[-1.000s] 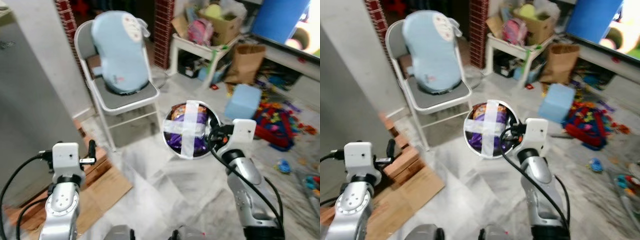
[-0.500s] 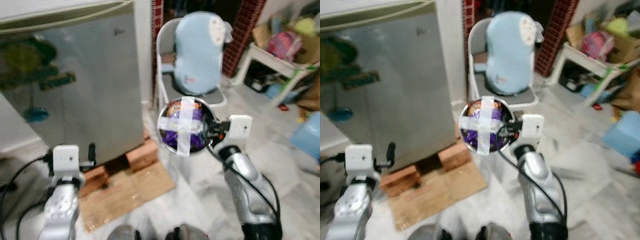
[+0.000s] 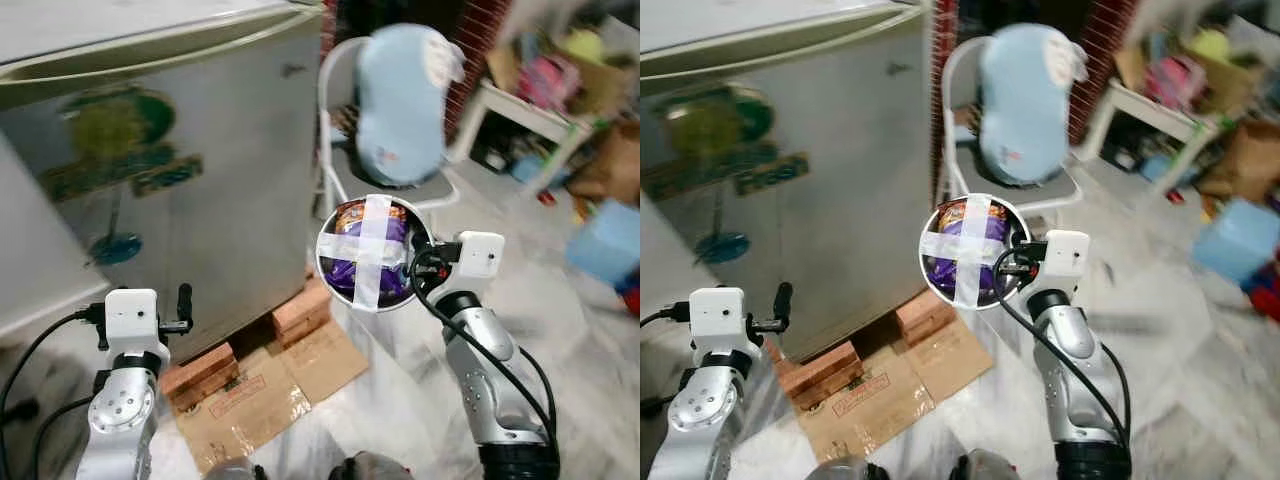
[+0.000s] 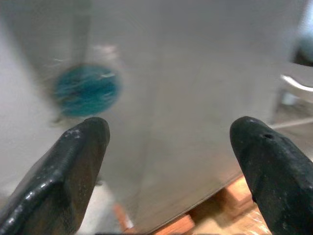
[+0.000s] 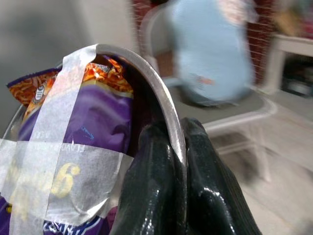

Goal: Restocking fridge

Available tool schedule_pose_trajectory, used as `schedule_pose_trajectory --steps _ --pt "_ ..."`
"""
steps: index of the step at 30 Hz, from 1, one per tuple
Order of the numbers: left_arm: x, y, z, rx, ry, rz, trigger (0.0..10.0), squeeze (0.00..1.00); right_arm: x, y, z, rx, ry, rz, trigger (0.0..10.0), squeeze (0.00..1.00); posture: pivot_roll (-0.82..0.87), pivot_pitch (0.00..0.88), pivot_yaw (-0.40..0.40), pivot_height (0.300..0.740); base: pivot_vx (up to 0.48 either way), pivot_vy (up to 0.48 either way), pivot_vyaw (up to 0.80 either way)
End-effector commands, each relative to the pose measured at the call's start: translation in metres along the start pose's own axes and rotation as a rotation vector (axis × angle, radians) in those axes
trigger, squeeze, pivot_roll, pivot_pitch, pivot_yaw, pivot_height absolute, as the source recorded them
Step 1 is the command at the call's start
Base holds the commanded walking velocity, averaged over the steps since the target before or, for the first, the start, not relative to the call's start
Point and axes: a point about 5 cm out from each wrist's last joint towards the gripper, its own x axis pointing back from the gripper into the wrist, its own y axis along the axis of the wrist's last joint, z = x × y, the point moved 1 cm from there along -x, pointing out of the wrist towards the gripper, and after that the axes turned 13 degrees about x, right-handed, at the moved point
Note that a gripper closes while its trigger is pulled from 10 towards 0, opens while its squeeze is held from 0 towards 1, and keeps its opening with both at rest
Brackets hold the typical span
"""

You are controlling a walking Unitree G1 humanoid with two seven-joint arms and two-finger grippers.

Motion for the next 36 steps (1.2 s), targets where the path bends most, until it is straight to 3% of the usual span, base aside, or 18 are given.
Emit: schedule_pose_trajectory --steps 1,7,14,21,25,29,30,31,36 --pt "0.001 0.002 -0.001 -0.006 -0.008 -0.009 10.0 0.00 -0.002 0.007 -0.004 -0.003 -0.014 -0.028 10.0 0.00 -0.01 0.056 -0.047 0.740 0.000 0.480 0.00" --pt "0.001 0.004 0.002 -0.013 0.015 -0.023 10.0 0.00 -0.003 0.008 -0.003 0.001 -0.015 -0.030 10.0 0.00 -0.01 0.055 -0.047 0.740 0.000 0.480 0.00" --pt "0.006 0.005 0.011 -0.064 0.101 -0.039 10.0 0.00 -0.002 0.007 -0.004 0.002 -0.016 -0.029 10.0 0.00 0.00 0.056 -0.046 0.740 0.000 0.000 0.00" --pt "0.002 0.006 0.026 -0.065 0.187 -0.041 10.0 0.00 -0.003 0.007 -0.003 0.004 -0.010 -0.029 10.0 0.00 0.00 0.058 -0.052 0.740 0.000 0.000 0.00" --pt "-0.012 0.010 0.033 -0.043 0.184 -0.043 10.0 0.00 -0.003 0.008 -0.003 0.007 -0.007 -0.029 10.0 0.00 0.00 0.065 -0.056 0.740 0.000 0.000 0.00" --pt "-0.039 0.022 0.039 -0.030 0.169 -0.062 10.0 0.00 -0.003 0.008 -0.003 0.012 0.000 -0.027 10.0 0.00 -0.01 0.069 -0.060 0.740 0.000 0.000 0.00" --pt "-0.053 0.029 0.041 -0.027 0.165 -0.077 10.0 0.00 -0.002 0.010 -0.001 0.023 0.006 -0.028 10.0 0.00 -0.03 0.077 -0.064 0.740 0.000 0.000 0.00" --pt "-0.053 0.029 0.041 -0.027 0.165 -0.077 10.0 0.00 -0.002 0.010 -0.001 0.023 0.006 -0.028 10.0 0.00 -0.03 0.077 -0.064 0.740 0.000 0.000 0.00" --pt "-0.080 0.039 0.030 0.007 0.104 -0.073 10.0 0.00 0.003 0.014 -0.010 0.058 -0.004 -0.036 10.0 0.00 -0.06 0.075 -0.067 0.740 0.000 0.000 0.00"
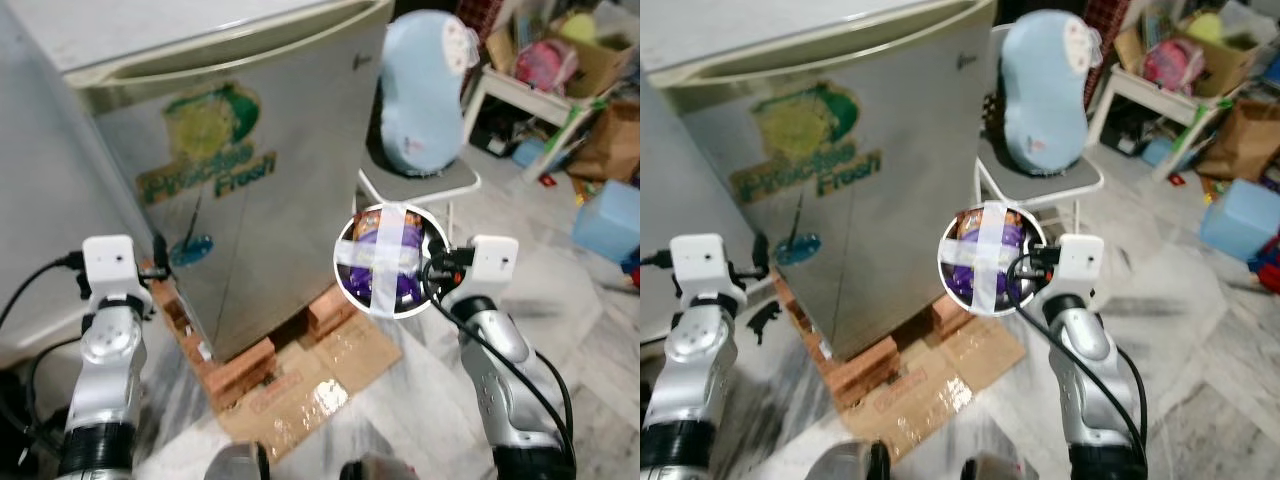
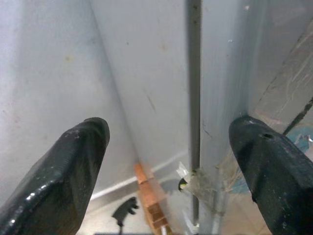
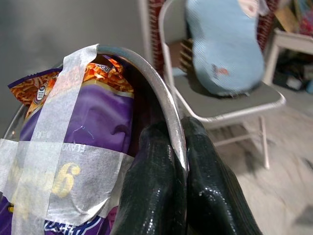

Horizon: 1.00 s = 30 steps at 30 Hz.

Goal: Restocking fridge

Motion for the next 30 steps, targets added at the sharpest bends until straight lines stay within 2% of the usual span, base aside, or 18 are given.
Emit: schedule_pose_trajectory --steps 1,7,15,17,26,28,29,30 --pt "-0.009 0.004 -0.003 0.007 -0.013 0.008 10.0 0.00 0.003 0.008 -0.007 0.018 -0.009 -0.030 10.0 0.00 -0.06 0.075 -0.067 0.740 0.000 0.000 0.00" --pt "-0.011 -0.004 -0.023 0.058 -0.134 0.041 10.0 0.00 0.003 0.010 -0.009 0.023 -0.019 -0.030 10.0 0.00 -0.07 0.070 -0.065 0.740 0.000 0.000 0.00" --pt "-0.008 -0.014 -0.030 0.122 -0.216 0.090 10.0 0.00 0.002 0.011 -0.003 0.025 -0.001 -0.030 10.0 0.00 -0.07 0.063 -0.071 0.740 0.000 0.000 0.00" --pt "-0.010 -0.018 -0.030 0.088 -0.211 0.108 10.0 0.00 0.002 0.011 -0.004 0.027 -0.004 -0.031 10.0 0.00 -0.07 0.060 -0.070 0.740 0.000 0.000 0.00" --pt "-0.019 -0.017 -0.036 0.056 -0.230 0.104 10.0 0.00 0.002 0.009 -0.007 0.031 -0.020 -0.024 10.0 0.00 -0.07 0.056 -0.067 0.740 0.000 0.000 0.00" --pt "-0.017 -0.018 -0.052 0.066 -0.338 0.116 10.0 0.00 0.002 0.009 -0.007 0.033 -0.028 -0.024 10.0 0.00 -0.07 0.055 -0.064 0.740 0.000 0.000 0.00" --pt "-0.017 -0.018 -0.052 0.066 -0.338 0.116 10.0 0.00 0.002 0.009 -0.007 0.033 -0.028 -0.024 10.0 0.00 -0.07 0.055 -0.064 0.740 0.000 0.000 0.00" --pt "-0.013 -0.020 -0.066 0.050 -0.431 0.125 10.0 0.00 0.002 0.009 -0.008 0.035 -0.040 -0.021 10.0 0.00 -0.07 0.056 -0.065 0.740 0.000 0.000 0.00"
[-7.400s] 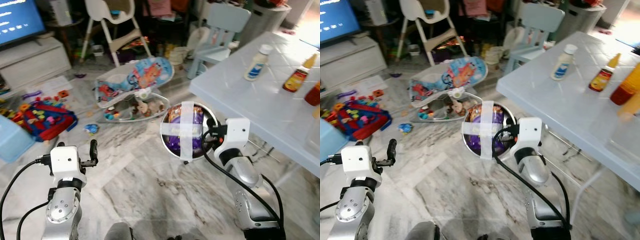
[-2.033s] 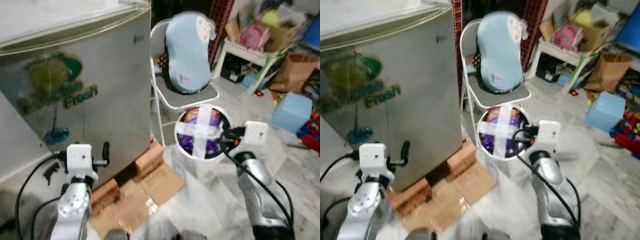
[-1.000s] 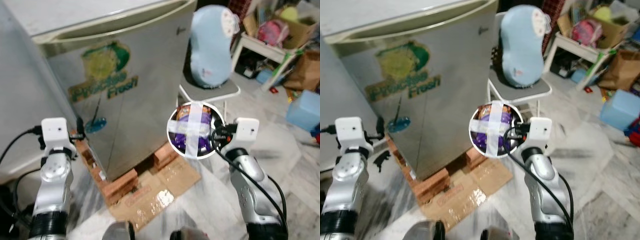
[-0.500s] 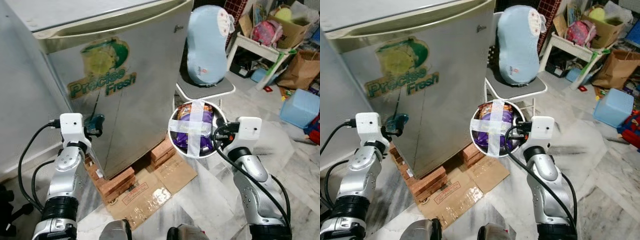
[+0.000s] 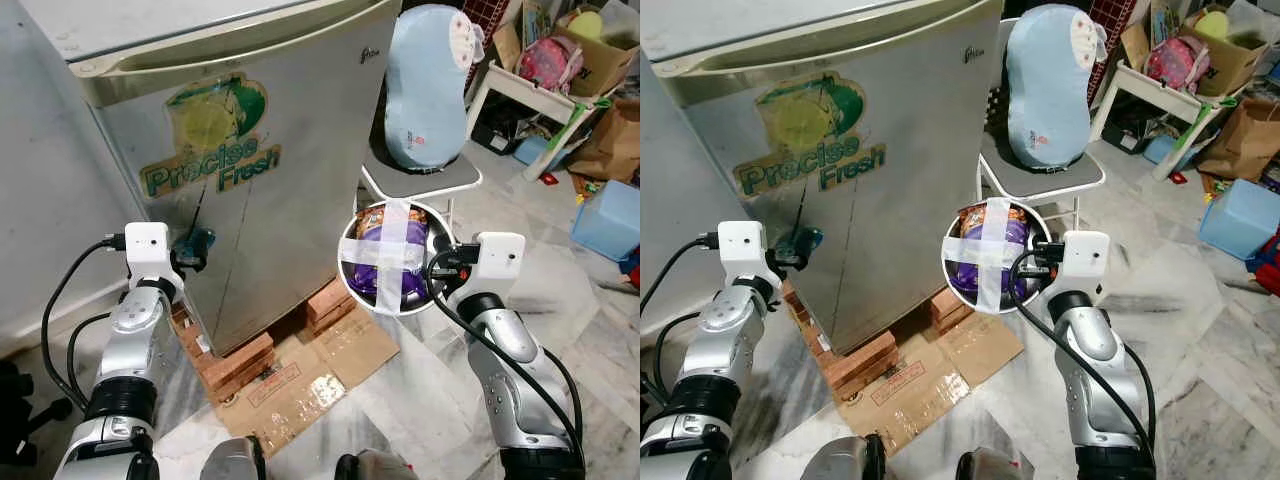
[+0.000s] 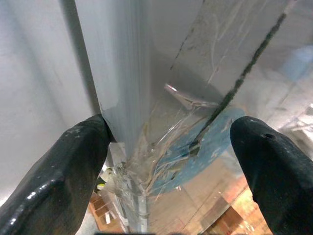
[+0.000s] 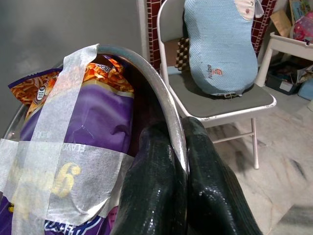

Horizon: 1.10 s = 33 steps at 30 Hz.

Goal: Restocking fridge

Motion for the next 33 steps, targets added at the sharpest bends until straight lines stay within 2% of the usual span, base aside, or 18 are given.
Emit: schedule_pose_trajectory --steps 1,2,4,6,8,9,12,19,23,30,33 --pt "-0.005 -0.005 -0.039 -0.047 -0.202 0.026 10.0 0.00 0.000 0.006 -0.004 0.008 -0.026 -0.022 10.0 0.00 -0.07 0.056 -0.065 0.740 0.000 0.000 0.00" --pt "-0.005 -0.005 -0.039 -0.047 -0.202 0.026 10.0 0.00 0.000 0.006 -0.004 0.008 -0.026 -0.022 10.0 0.00 -0.07 0.056 -0.065 0.740 0.000 0.000 0.00" --pt "0.002 -0.017 -0.065 -0.072 -0.360 0.084 10.0 0.00 0.000 0.005 -0.006 0.013 -0.050 -0.018 10.0 0.00 -0.06 0.057 -0.063 0.740 0.000 0.000 0.00" --pt "0.009 -0.023 -0.080 -0.094 -0.444 0.110 10.0 0.00 0.000 0.004 -0.009 0.022 -0.075 -0.014 10.0 0.00 -0.06 0.057 -0.063 0.740 0.000 0.000 0.00" --pt "0.014 -0.025 -0.089 -0.089 -0.485 0.111 10.0 0.00 -0.001 0.003 -0.012 0.033 -0.100 -0.008 10.0 0.00 -0.06 0.057 -0.060 0.740 0.000 0.000 0.00" --pt "0.019 -0.026 -0.100 -0.078 -0.533 0.106 10.0 0.00 -0.001 0.001 -0.017 0.055 -0.138 0.002 10.0 0.00 -0.06 0.057 -0.060 0.740 0.000 0.000 0.00" --pt "0.027 -0.027 -0.116 -0.086 -0.596 0.094 10.0 0.00 -0.001 -0.002 -0.029 0.071 -0.209 0.030 10.0 0.00 -0.06 0.056 -0.056 0.740 0.000 0.000 0.00" --pt "0.038 -0.024 -0.135 -0.053 -0.662 0.072 10.0 0.00 0.001 -0.005 -0.043 0.101 -0.303 0.058 10.0 0.00 -0.06 0.055 -0.048 0.740 0.000 0.000 -0.57" --pt "0.040 -0.022 -0.137 -0.043 -0.663 0.062 10.0 0.00 0.003 -0.007 -0.046 0.129 -0.334 0.069 10.0 0.00 -0.07 0.055 -0.044 0.740 0.000 -0.247 -0.77" --pt "0.042 -0.022 -0.136 -0.044 -0.672 0.074 10.0 0.00 0.005 -0.009 -0.044 0.110 -0.332 0.072 10.0 0.00 -0.07 0.051 -0.034 0.740 0.000 -0.365 -0.70" --pt "0.042 -0.021 -0.136 -0.049 -0.675 0.077 10.0 0.00 0.004 -0.009 -0.041 0.103 -0.327 0.068 10.0 0.00 -0.07 0.051 -0.029 0.740 0.000 -0.344 -0.14"
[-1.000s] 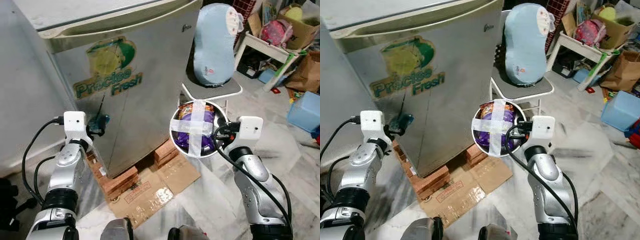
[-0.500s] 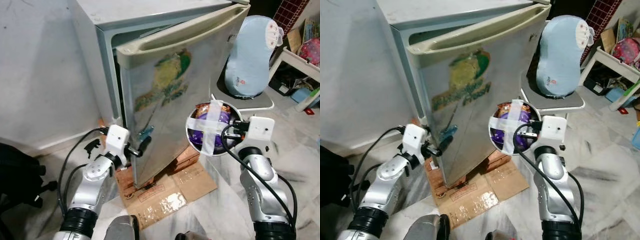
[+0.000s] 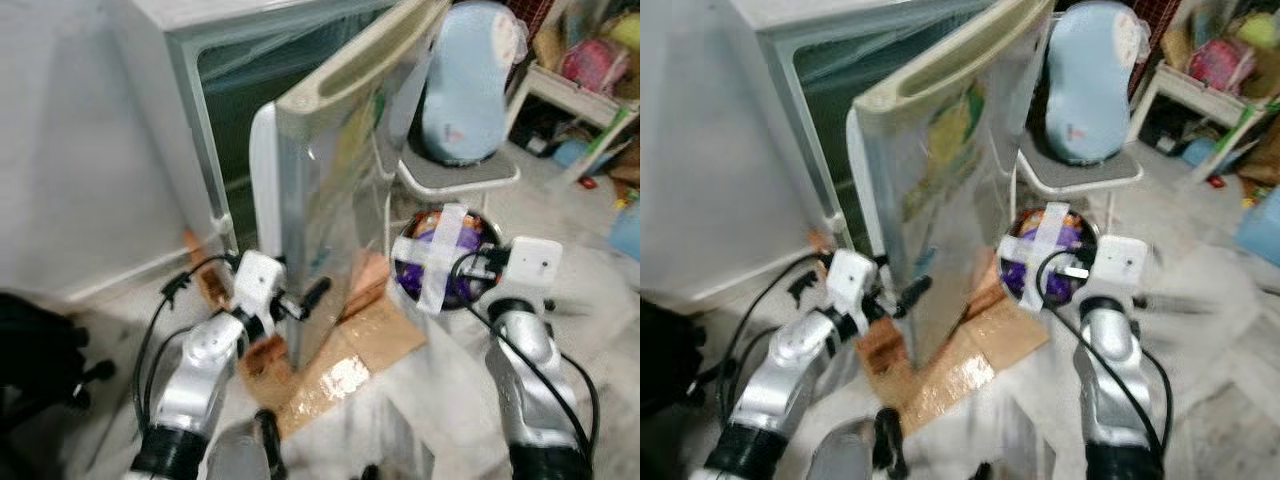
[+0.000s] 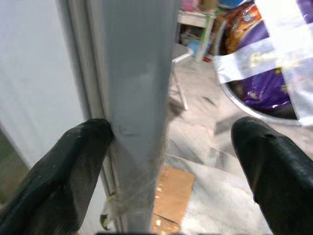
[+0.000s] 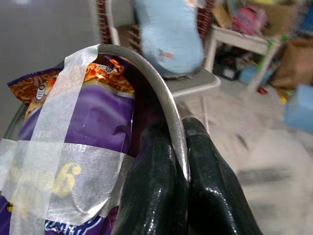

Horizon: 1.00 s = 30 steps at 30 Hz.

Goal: Restocking fridge

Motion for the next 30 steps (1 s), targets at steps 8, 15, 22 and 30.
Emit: schedule_pose_trajectory --steps 8,15,22,30 --pt "-0.006 0.014 -0.007 -0.036 -0.052 -0.028 10.0 0.00 0.000 0.008 -0.009 -0.005 -0.046 -0.042 10.0 0.00 -0.07 0.053 -0.014 0.740 0.000 -0.344 0.00" --pt "-0.007 0.013 -0.009 -0.039 -0.059 -0.020 10.0 0.00 0.001 0.005 -0.009 -0.008 -0.056 -0.037 10.0 0.00 -0.07 0.052 -0.005 0.740 0.034 -0.337 0.00" --pt "-0.014 0.017 -0.013 -0.041 -0.072 -0.027 10.0 0.00 0.001 0.005 -0.011 -0.006 -0.068 -0.038 10.0 0.00 -0.07 0.053 -0.003 0.740 0.263 -0.320 0.00" --pt "-0.034 0.023 -0.027 -0.023 -0.118 -0.056 10.0 0.00 0.002 0.005 -0.010 -0.008 -0.069 -0.037 10.0 0.00 -0.07 0.053 -0.002 0.740 0.257 -0.190 0.00"
